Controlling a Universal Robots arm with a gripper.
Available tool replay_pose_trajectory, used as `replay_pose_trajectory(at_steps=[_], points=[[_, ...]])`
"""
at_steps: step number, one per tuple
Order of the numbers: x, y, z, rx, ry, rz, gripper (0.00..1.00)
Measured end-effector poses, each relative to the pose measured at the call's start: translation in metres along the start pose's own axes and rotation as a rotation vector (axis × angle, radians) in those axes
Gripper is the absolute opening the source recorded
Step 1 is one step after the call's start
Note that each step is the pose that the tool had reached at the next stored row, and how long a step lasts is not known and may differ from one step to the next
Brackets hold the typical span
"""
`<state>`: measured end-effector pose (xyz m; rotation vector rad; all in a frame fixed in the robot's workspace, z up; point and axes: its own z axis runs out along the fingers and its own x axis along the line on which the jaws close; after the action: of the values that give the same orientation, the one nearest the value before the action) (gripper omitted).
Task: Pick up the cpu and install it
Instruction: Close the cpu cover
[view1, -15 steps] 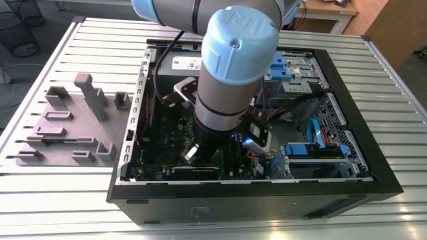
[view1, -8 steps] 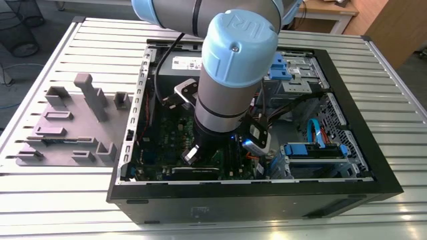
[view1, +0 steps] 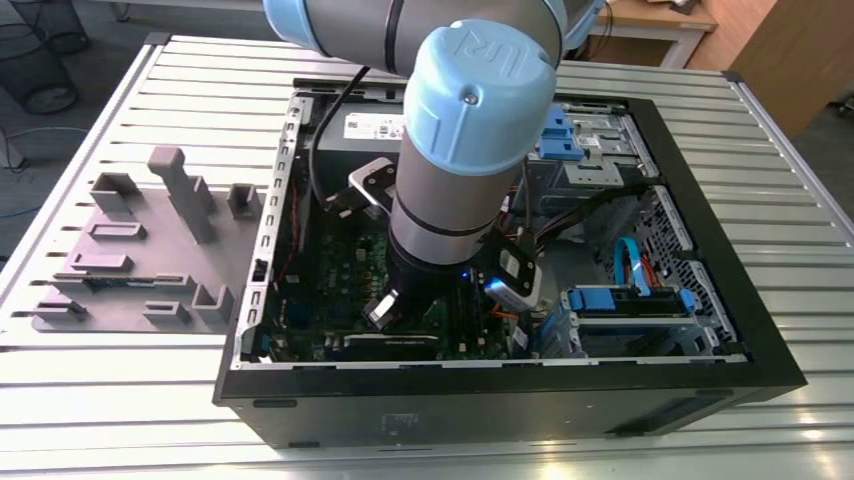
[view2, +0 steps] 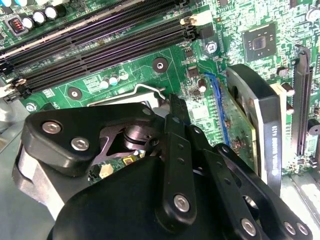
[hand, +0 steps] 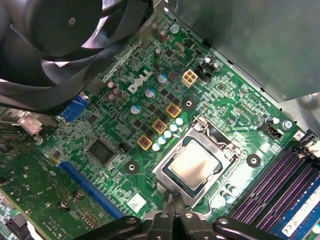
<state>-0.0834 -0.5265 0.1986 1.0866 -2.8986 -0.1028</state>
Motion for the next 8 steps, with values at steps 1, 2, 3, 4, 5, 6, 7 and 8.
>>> replay_pose_trajectory(at_steps=[1,2,3,4,5,6,7,8], points=[[0.0000,0.0001,-0.0003,0.0001,0.0002,0.000,0.11],[0.0000,0.0002,-0.0007,0.0000,0.0001,0.000,0.11],[0.0000,0.0003,-0.0013,-0.0002,0.0000,0.000,0.11],[0.0000,0.0004,-0.0019,-0.0006,-0.0003,0.000,0.11],[0.0000,0.0005,-0.0025,-0.0013,-0.0010,0.000,0.11],[0.0001,0.0005,-0.0033,-0.0020,-0.0017,0.000,0.11],[0.0001,0.0006,-0.0044,-0.0027,-0.0023,0.000,0.11],[0.0001,0.0007,-0.0055,-0.0034,-0.0028,0.000,0.11]])
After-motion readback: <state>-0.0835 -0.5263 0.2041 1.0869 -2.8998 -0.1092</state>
